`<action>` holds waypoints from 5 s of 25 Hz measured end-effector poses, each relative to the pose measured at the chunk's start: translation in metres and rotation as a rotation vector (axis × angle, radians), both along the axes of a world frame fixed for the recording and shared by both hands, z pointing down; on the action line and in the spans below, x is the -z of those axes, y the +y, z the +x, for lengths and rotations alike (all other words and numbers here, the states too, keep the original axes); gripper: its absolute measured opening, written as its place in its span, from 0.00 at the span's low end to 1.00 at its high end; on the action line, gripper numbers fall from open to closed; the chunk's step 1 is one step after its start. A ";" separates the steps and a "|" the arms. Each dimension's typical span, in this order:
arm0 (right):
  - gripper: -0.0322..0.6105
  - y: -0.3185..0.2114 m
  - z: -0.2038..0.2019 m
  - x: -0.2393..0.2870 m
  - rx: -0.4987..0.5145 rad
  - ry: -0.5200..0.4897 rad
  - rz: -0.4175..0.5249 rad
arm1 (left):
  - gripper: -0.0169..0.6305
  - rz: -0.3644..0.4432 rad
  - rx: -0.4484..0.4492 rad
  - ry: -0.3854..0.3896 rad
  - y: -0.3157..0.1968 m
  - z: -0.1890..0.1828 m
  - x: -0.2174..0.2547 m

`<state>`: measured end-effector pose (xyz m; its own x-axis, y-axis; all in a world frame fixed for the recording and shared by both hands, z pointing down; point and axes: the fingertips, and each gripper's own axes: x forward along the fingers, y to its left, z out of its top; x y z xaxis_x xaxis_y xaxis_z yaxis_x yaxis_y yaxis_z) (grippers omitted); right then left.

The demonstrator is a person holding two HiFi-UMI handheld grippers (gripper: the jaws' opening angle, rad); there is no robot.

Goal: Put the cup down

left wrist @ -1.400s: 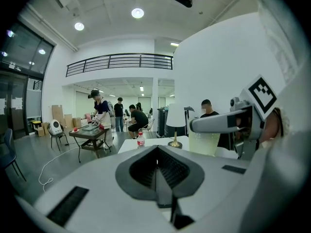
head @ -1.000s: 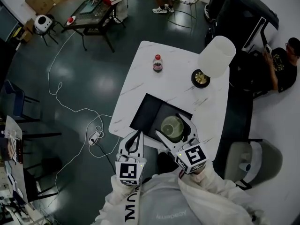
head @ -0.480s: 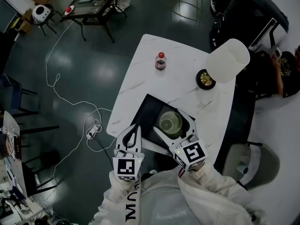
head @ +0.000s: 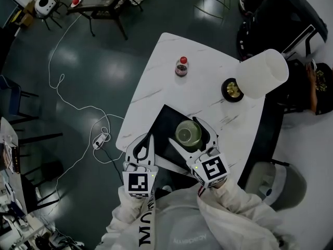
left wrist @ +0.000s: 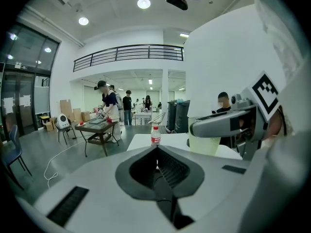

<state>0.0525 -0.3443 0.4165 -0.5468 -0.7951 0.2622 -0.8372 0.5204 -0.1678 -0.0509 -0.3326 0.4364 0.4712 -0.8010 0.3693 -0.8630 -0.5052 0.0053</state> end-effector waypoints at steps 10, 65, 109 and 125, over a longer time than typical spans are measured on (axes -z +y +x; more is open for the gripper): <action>0.68 -0.015 -0.008 -0.025 0.043 0.028 0.002 | 0.04 0.003 0.032 -0.014 -0.009 -0.009 -0.023; 0.68 -0.047 -0.066 -0.122 0.122 0.027 0.012 | 0.04 -0.049 0.177 0.030 -0.030 -0.032 -0.109; 0.68 -0.057 -0.069 -0.141 0.145 0.039 -0.027 | 0.04 -0.117 0.213 0.084 -0.035 -0.038 -0.135; 0.68 -0.054 -0.071 -0.144 0.200 0.072 -0.050 | 0.04 -0.113 0.229 0.070 -0.036 -0.043 -0.137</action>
